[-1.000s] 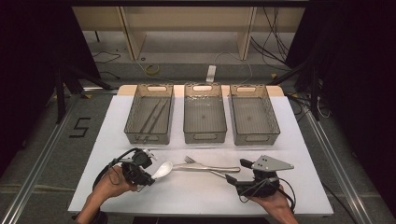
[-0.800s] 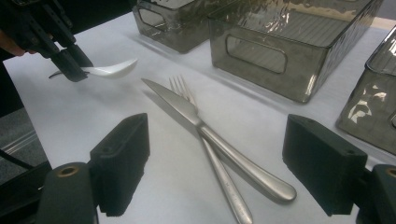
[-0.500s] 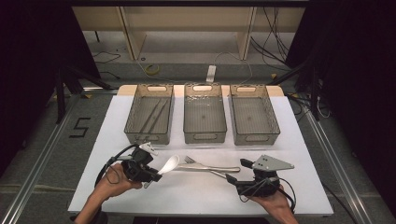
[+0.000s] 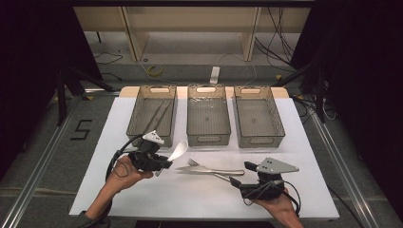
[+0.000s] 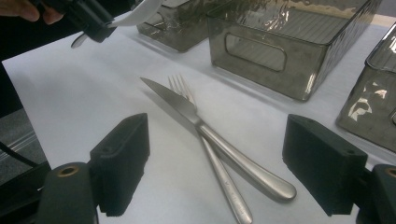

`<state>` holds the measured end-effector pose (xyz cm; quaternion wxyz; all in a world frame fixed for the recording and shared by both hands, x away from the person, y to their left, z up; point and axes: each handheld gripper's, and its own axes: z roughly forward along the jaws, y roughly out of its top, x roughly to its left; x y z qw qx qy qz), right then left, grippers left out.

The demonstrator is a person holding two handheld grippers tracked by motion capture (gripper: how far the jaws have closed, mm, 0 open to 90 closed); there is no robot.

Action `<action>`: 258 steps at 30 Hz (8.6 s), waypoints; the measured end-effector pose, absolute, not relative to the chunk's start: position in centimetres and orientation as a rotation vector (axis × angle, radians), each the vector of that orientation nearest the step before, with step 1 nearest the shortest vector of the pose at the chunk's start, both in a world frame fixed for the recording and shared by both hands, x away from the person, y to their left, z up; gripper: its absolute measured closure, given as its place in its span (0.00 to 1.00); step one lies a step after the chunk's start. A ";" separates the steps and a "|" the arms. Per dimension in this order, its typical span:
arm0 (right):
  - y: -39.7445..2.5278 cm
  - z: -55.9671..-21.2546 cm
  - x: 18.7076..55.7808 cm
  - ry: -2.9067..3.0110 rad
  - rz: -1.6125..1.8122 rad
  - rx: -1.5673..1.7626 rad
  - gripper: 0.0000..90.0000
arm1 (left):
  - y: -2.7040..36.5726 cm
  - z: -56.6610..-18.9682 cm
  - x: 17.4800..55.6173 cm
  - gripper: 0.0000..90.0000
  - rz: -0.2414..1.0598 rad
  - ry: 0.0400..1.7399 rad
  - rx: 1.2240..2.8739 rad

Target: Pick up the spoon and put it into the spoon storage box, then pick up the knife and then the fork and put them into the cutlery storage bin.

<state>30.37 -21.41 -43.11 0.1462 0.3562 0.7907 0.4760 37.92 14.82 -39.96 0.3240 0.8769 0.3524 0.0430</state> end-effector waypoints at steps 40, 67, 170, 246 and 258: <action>-21.5 -43.2 30.4 2.274 1.380 1.030 0.27 | 11.0 -36.2 47.6 0.83 0.207 1.021 2.071; -21.6 -43.1 30.4 2.275 1.384 1.023 0.27 | 7.0 -38.0 52.7 0.83 0.191 1.133 2.037; -18.8 -43.4 34.7 2.500 1.162 0.921 0.28 | 18.4 -40.8 36.2 0.18 0.244 0.945 1.792; -11.8 -46.9 39.8 2.870 0.695 0.684 0.76 | 18.3 -40.8 34.9 0.17 0.282 0.881 1.831; -11.4 -46.7 39.6 2.881 0.659 0.663 0.81 | 18.3 -40.8 34.9 0.18 0.278 0.878 1.832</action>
